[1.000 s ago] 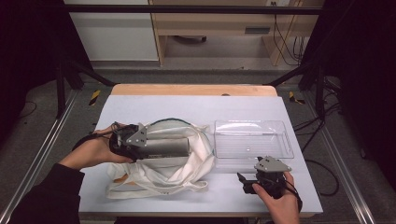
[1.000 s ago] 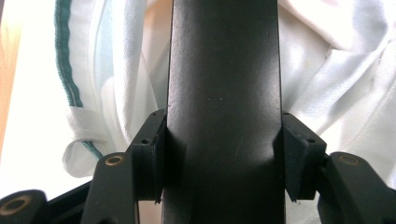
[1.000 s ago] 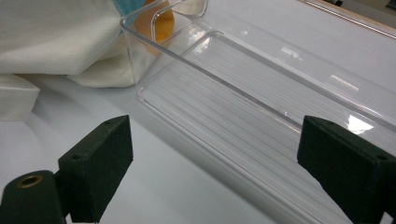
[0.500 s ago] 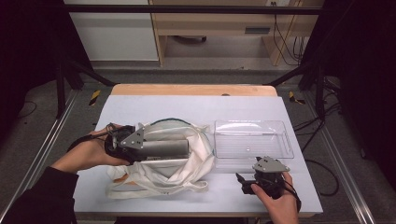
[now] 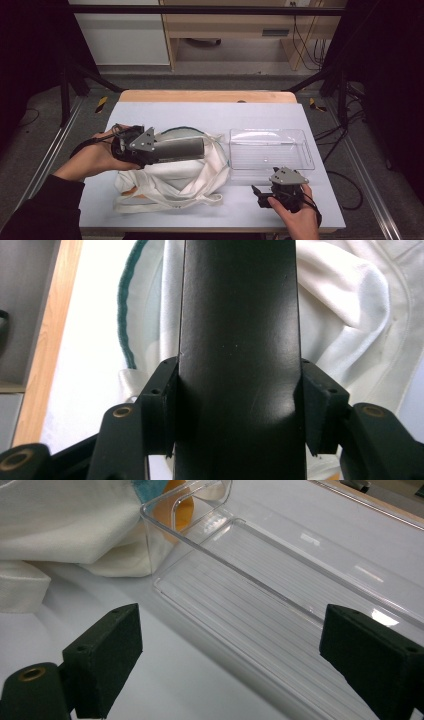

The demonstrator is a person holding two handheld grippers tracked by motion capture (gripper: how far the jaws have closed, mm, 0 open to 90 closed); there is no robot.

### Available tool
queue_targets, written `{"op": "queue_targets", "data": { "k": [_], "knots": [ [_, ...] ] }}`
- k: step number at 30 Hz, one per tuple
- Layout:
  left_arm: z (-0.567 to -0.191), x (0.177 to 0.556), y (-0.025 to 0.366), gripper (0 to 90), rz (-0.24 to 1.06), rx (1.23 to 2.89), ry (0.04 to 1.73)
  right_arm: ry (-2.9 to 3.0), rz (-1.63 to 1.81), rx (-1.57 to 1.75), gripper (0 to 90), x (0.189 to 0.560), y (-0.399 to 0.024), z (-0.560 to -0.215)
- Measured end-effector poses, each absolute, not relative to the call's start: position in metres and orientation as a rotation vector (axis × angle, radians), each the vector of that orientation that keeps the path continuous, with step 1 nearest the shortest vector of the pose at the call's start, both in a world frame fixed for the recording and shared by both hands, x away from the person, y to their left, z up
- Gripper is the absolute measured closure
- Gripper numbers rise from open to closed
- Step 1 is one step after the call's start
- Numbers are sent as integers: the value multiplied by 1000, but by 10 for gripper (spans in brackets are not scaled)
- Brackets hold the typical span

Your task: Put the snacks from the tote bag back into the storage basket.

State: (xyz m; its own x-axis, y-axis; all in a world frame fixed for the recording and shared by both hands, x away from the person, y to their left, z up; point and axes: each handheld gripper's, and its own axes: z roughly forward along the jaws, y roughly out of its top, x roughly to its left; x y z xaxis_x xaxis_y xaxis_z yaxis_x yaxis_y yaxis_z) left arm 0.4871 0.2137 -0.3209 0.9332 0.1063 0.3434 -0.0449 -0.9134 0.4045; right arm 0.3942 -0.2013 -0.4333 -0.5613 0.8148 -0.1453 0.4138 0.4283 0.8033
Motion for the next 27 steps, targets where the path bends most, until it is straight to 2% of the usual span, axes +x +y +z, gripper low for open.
{"op": "queue_targets", "data": {
  "k": [8, 15, 27],
  "knots": [
    [-312, 489, 207, 431, 526, 2674, 48, 2187, 965, 986, 112, 396, -197, -422],
    [-304, 491, 200, 431, 555, 2656, 44, 2280, 906, 840, 69, 405, -187, -390],
    [-306, 503, 190, 432, 570, 2659, 48, 2417, 703, 617, 101, 434, -164, -342]
  ]
}}
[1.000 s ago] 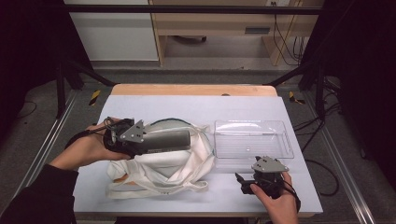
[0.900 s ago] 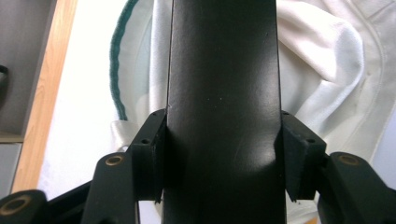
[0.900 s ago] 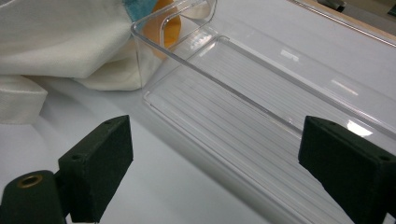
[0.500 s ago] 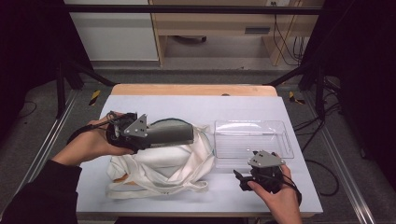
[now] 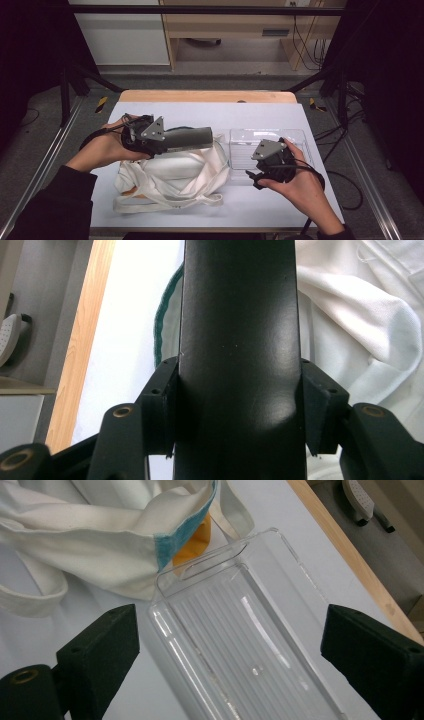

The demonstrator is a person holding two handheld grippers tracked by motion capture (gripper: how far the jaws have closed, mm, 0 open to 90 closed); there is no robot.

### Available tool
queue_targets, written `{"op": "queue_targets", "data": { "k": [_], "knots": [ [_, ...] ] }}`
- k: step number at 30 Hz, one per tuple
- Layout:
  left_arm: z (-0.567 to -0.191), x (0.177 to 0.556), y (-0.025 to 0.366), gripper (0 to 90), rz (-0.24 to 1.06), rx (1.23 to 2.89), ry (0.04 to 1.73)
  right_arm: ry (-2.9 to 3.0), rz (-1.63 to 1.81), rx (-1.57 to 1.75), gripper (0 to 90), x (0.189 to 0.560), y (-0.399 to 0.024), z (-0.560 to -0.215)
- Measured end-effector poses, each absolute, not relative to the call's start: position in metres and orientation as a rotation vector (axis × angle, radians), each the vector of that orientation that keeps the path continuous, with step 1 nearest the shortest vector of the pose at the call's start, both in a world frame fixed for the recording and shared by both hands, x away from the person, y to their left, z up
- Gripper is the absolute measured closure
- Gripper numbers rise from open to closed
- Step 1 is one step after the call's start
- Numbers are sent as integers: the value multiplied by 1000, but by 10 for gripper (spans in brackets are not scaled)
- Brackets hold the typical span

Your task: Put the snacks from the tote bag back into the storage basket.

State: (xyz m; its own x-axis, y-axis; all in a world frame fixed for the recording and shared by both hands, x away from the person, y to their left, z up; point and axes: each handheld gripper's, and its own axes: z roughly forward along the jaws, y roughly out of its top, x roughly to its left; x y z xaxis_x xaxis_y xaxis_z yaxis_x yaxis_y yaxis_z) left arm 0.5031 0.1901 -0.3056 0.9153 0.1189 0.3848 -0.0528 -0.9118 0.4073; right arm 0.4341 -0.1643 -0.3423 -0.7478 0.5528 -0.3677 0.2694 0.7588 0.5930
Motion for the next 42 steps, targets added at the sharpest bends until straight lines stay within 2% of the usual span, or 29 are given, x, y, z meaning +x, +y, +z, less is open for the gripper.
{"op": "queue_targets", "data": {
  "k": [13, 23, 42],
  "knots": [
    [-302, 505, 175, 432, 600, 2656, 15, 2508, 407, 383, 194, 460, -149, -314],
    [-297, 503, 153, 432, 610, 2650, -31, 2539, 367, 269, 275, 467, -139, -297],
    [-303, 494, 113, 432, 610, 2643, -149, 2602, 334, 138, 246, 479, -111, -301]
  ]
}}
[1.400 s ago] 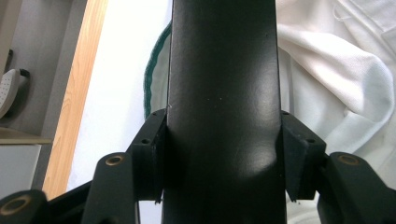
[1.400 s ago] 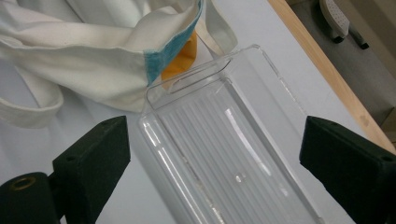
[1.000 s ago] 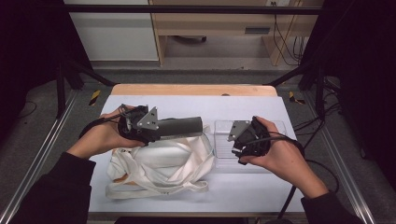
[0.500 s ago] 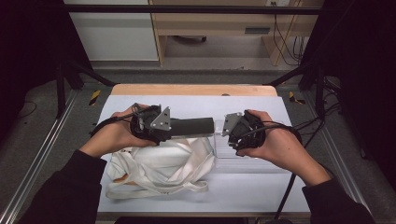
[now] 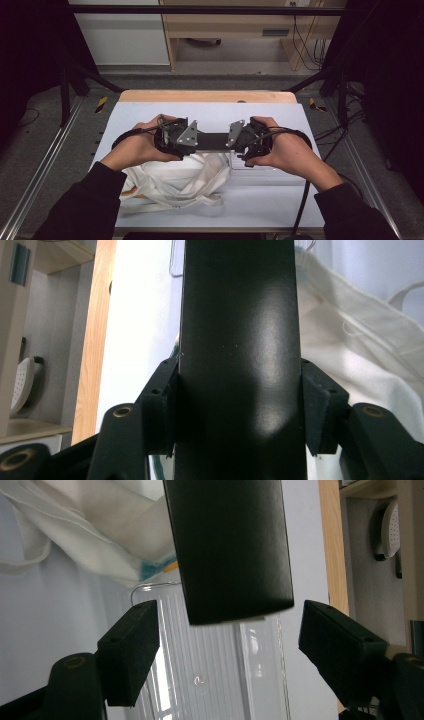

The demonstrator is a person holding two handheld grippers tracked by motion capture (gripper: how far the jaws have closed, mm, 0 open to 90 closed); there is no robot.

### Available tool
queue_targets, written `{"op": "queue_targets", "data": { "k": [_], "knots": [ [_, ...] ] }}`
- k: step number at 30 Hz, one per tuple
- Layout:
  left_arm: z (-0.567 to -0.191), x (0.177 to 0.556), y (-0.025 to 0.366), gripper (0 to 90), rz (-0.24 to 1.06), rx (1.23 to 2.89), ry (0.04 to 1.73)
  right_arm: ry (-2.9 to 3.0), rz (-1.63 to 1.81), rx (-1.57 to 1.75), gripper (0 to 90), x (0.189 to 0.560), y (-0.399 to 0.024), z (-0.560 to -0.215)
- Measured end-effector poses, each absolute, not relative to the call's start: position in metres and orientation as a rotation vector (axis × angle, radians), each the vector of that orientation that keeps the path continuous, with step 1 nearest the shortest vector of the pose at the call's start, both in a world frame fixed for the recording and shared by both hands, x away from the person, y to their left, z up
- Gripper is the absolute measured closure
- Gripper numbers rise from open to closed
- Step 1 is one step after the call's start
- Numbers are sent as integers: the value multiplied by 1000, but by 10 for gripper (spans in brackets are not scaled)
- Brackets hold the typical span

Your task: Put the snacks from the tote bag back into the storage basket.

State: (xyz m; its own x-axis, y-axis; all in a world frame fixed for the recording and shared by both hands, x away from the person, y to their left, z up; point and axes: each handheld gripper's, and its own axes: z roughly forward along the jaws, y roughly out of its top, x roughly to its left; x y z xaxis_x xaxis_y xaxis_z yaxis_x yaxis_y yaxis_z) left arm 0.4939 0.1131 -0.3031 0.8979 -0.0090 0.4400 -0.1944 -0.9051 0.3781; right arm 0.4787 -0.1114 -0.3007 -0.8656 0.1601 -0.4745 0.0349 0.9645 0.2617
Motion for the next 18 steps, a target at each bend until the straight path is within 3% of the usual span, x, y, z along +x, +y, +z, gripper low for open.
{"op": "queue_targets", "data": {
  "k": [7, 18],
  "knots": [
    [-303, 492, 108, 432, 603, 2625, -170, 2625, 316, 116, 262, 483, -107, -305],
    [-303, 489, 104, 432, 602, 2623, -192, 2671, 259, 58, 362, 488, -101, -312]
  ]
}}
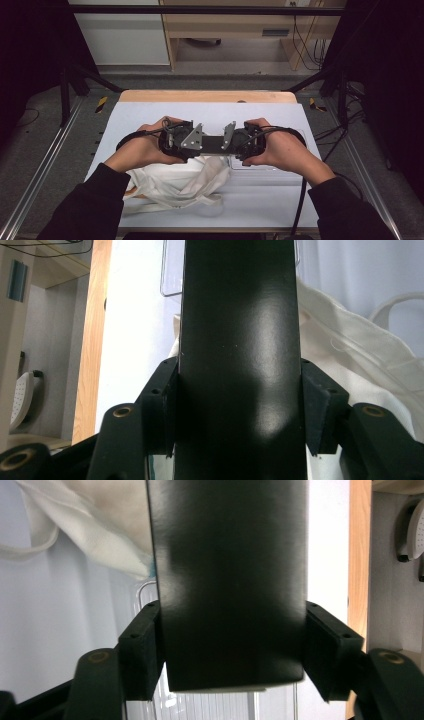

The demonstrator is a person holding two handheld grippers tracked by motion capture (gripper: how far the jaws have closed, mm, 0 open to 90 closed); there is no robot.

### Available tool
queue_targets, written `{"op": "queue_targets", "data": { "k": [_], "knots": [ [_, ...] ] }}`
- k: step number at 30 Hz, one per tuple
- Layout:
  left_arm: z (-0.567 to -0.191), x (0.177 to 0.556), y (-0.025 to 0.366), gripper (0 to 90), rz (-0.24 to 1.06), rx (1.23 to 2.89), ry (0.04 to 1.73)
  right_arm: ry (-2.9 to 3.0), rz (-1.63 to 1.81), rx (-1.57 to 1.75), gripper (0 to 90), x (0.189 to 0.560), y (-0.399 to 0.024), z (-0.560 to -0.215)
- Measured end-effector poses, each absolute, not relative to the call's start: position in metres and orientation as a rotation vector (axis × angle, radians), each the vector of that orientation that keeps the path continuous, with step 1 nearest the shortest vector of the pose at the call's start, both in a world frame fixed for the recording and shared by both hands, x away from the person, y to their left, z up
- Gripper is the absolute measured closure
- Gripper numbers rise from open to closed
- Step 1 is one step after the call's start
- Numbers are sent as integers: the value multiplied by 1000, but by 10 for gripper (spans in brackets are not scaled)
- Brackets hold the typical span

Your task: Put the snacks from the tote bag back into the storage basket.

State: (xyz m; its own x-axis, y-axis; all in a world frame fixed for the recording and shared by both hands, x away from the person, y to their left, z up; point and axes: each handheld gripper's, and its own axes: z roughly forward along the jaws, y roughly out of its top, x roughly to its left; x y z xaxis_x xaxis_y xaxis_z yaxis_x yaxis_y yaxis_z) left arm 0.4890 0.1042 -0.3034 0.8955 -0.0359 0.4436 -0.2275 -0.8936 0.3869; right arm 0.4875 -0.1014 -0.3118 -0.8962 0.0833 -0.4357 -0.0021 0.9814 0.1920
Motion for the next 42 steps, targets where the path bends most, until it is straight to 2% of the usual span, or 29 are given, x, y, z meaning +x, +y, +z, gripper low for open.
{"op": "queue_targets", "data": {
  "k": [25, 28, 30, 32, 42],
  "knots": [
    [-308, 490, 100, 416, 580, 2609, -189, 2715, 198, 42, 429, 489, -99, -316],
    [-307, 492, 104, 367, 569, 2584, -144, 2716, 199, 34, 430, 491, -100, -315],
    [-304, 494, 108, 276, 562, 2563, -106, 2727, 194, 27, 430, 492, -102, -316],
    [-300, 495, 114, 228, 563, 2535, -67, 2732, 195, 34, 430, 493, -105, -317],
    [-293, 496, 156, 128, 568, 2478, 99, 2753, 228, 87, 430, 514, -137, -320]
  ]
}}
